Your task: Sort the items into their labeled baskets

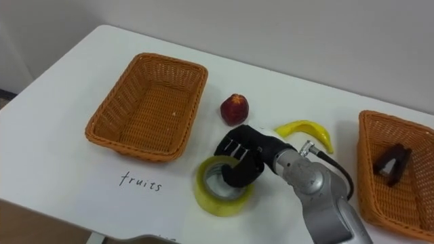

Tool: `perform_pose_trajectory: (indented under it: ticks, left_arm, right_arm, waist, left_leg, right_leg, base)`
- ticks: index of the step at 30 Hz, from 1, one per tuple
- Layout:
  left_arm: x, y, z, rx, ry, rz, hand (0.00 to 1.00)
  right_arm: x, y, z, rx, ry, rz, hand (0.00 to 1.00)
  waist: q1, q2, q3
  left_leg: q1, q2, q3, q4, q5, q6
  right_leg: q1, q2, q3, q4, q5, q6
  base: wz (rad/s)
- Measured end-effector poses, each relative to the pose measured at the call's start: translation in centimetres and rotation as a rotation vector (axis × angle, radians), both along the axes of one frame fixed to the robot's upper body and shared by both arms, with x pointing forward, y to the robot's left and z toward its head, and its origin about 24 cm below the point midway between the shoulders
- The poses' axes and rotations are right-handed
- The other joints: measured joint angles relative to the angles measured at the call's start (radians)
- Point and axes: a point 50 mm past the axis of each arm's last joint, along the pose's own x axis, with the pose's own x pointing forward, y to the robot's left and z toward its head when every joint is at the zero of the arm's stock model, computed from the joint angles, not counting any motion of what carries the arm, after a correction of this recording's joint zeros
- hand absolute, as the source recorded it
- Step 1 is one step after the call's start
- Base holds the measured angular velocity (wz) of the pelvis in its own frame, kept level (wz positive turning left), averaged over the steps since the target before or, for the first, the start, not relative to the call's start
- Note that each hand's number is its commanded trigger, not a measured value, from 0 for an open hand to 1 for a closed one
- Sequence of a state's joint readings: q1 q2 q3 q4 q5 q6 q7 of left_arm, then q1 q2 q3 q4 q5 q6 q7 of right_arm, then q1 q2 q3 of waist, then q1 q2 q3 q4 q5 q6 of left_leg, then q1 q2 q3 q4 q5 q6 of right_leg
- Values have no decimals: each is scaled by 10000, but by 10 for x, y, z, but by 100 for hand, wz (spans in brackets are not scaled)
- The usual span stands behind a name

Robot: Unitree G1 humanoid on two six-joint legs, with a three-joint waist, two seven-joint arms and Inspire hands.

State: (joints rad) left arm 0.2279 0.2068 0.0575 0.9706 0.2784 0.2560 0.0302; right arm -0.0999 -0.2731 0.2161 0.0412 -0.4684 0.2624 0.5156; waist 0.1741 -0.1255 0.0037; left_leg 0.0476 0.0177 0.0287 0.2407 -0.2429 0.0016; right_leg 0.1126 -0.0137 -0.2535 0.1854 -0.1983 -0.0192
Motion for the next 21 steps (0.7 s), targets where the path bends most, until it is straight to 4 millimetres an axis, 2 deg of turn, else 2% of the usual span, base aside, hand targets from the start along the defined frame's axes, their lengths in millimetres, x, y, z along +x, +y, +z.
perform_pose_trajectory:
  ticks: [21]
  left_arm:
    - [-1, 3, 1, 209, 40, 11, 0]
  right_arm:
    - [0, -1, -3, -65, 190, -25, 100]
  waist:
    - [33, -11, -19]
  left_leg:
    - [121, 0, 33, -23, 0, 0]
  right_leg:
    - [94, 2, 6, 3, 0, 1]
  base:
    - [0]
